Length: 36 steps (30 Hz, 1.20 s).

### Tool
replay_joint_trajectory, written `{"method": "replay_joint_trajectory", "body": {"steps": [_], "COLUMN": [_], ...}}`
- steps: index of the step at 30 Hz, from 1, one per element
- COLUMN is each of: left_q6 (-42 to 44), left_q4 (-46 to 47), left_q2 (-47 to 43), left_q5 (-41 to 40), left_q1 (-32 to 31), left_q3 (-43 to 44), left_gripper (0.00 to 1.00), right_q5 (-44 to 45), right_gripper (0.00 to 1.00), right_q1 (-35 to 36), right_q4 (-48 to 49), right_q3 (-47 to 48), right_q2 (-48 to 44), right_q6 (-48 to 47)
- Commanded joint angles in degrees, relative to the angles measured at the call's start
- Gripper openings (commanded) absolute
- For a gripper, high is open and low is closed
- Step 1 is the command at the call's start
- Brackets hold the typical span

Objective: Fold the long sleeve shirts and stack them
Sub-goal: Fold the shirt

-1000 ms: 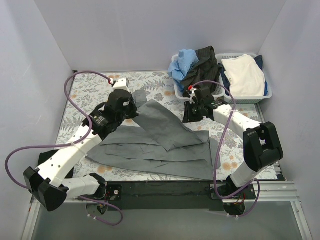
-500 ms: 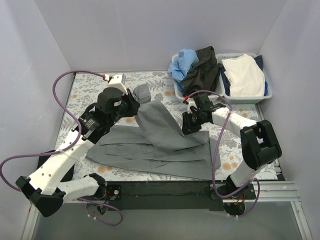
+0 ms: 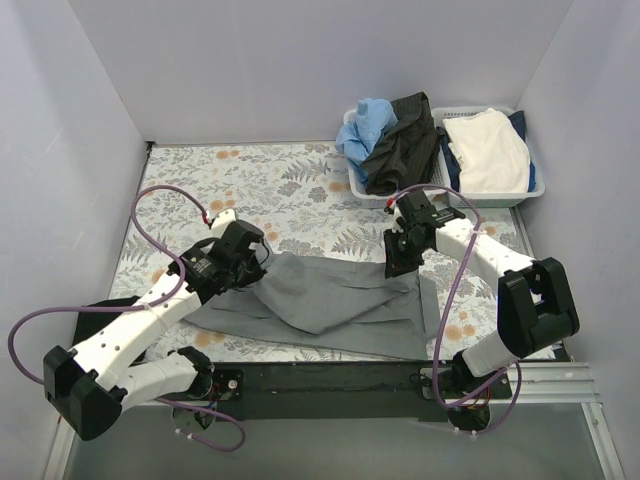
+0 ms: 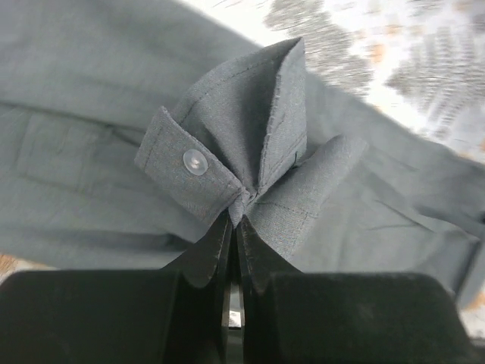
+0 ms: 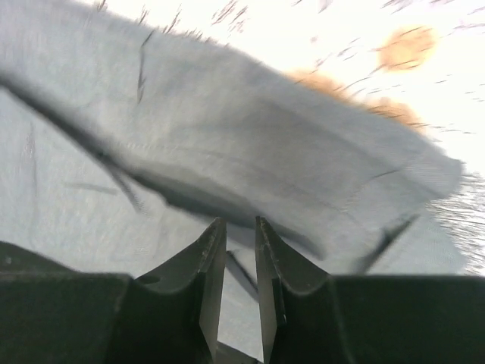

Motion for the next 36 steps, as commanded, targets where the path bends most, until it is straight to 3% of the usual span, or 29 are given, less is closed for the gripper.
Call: {"method": "replay_joint_trajectory", "body": {"steps": [1,10,15,17,18,20,23,26,28,30,33,34,36], "left_q6": [-11.4,-21.7,-20.8,-16.4,-16.2,-16.3,-21.8,-30.6,-27.9,-16.0,0.0,2.7,6.9], "left_q4": [-6.9,-13.6,-8.4,-2.2,-1.3,-0.8,-6.5,-16.4,-16.1,-8.0,7.8,14.2,18.5], "left_q2": [1.0,2.5,3.8,3.6,4.0,5.3,9.2,13.1,13.6,11.9,8.5,8.0,9.2], "left_q5": [-8.9,-16.8,-19.7,-21.9,-23.1,-24.9,-28.5,-31.3,-30.5,-27.5,-15.9,-8.4,-2.5], "left_q1": [-0.4,-0.4,-0.4,-0.4,-0.4,0.0,0.2,0.7,0.8,0.8,0.8,0.8,0.8], "left_q3": [-1.7,-4.1,-6.6,-8.4,-8.6,-7.8,-5.2,-3.0,-1.7,-1.8,-2.9,-3.9,-4.1], "left_gripper": [0.00,0.06,0.22,0.27,0.34,0.36,0.40,0.55,0.61,0.64,0.65,0.65,0.63], "right_q5": [7.7,-4.0,-11.8,-12.4,-13.0,-13.8,-14.1,-13.6,-12.2,-9.0,-2.6,-1.6,1.6], "right_gripper": [0.30,0.33,0.33,0.33,0.33,0.33,0.33,0.33,0.34,0.34,0.34,0.34,0.34], "right_q1": [-0.6,-0.1,3.8,6.4,7.1,8.6,10.0,10.3,10.4,10.5,10.4,10.4,10.3], "right_q4": [-1.0,3.9,4.3,4.6,5.1,5.5,6.2,5.5,4.1,2.2,-0.1,-0.4,-0.6], "right_q3": [6.2,5.5,3.7,3.0,2.3,1.8,1.5,2.0,2.0,1.7,1.1,0.8,0.6], "right_q2": [-2.1,-6.1,-4.5,-3.3,-2.8,-1.4,0.4,2.5,3.7,4.4,5.6,6.8,8.4], "right_q6": [2.5,-3.5,-6.3,-7.1,-7.2,-7.0,-7.1,-7.0,-6.9,-6.4,-4.4,-3.7,-2.6]}}
